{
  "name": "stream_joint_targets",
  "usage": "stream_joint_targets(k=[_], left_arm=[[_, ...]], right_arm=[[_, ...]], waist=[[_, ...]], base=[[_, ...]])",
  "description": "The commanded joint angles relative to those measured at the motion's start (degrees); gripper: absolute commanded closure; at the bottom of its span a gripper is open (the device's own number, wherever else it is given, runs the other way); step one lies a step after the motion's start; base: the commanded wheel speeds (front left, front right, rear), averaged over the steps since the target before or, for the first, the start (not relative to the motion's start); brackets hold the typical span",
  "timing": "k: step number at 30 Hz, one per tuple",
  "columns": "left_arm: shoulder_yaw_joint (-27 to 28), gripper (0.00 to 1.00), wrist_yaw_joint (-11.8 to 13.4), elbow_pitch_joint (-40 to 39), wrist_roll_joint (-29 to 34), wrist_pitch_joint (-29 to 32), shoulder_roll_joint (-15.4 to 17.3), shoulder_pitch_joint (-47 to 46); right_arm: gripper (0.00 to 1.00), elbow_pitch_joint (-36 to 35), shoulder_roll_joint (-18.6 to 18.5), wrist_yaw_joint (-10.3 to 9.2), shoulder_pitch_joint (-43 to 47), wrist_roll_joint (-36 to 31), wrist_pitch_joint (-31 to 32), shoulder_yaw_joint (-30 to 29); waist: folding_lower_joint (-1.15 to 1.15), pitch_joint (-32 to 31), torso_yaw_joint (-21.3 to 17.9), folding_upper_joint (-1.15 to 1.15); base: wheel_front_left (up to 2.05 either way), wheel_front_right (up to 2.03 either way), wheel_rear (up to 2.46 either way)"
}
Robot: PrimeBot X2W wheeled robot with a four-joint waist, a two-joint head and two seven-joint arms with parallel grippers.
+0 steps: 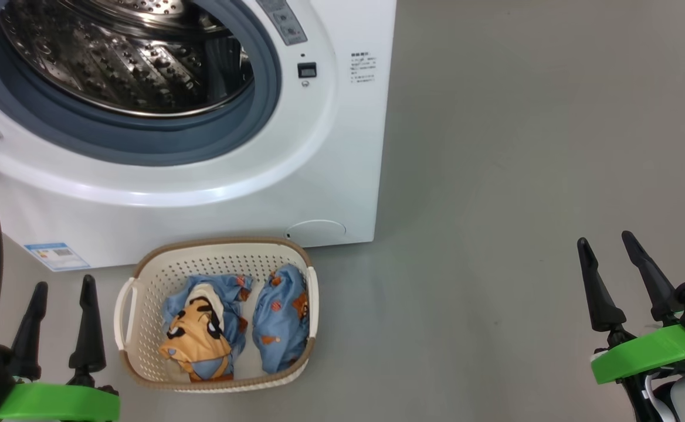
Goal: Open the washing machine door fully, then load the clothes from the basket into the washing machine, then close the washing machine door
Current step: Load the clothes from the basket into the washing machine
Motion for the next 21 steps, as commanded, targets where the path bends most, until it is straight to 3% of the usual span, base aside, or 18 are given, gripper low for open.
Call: stream_joint_targets(k=[1, 8, 21], left_arm=[[1.8, 0.0, 0.0, -1.1, -0.1, -0.3, 1.8, -2.3], [1.4, 0.0, 0.0, -0.4, 0.2, -0.3, 1.9, -2.4], [0.5, 0.0, 0.0, 0.5, 0.8, -0.3, 0.7, -2.0]], right_arm=[[0.0, -1.4, -0.9, 0.32, -1.1, 0.1, -0.5, 1.2], [0.0, -1.3, -1.0, 0.32, -1.2, 0.2, -0.5, 1.4], [0.0, -1.4, -1.1, 0.32, -1.0, 0.3, -0.5, 1.8]], waist=[[0.0, 0.0, 0.1, 0.0], [0.0, -0.2, 0.3, 0.0], [0.0, -0.1, 0.8, 0.0]], base=[[0.69, -1.14, 0.44], [0.6, -0.86, 0.27], [0.02, -0.02, 0.0]])
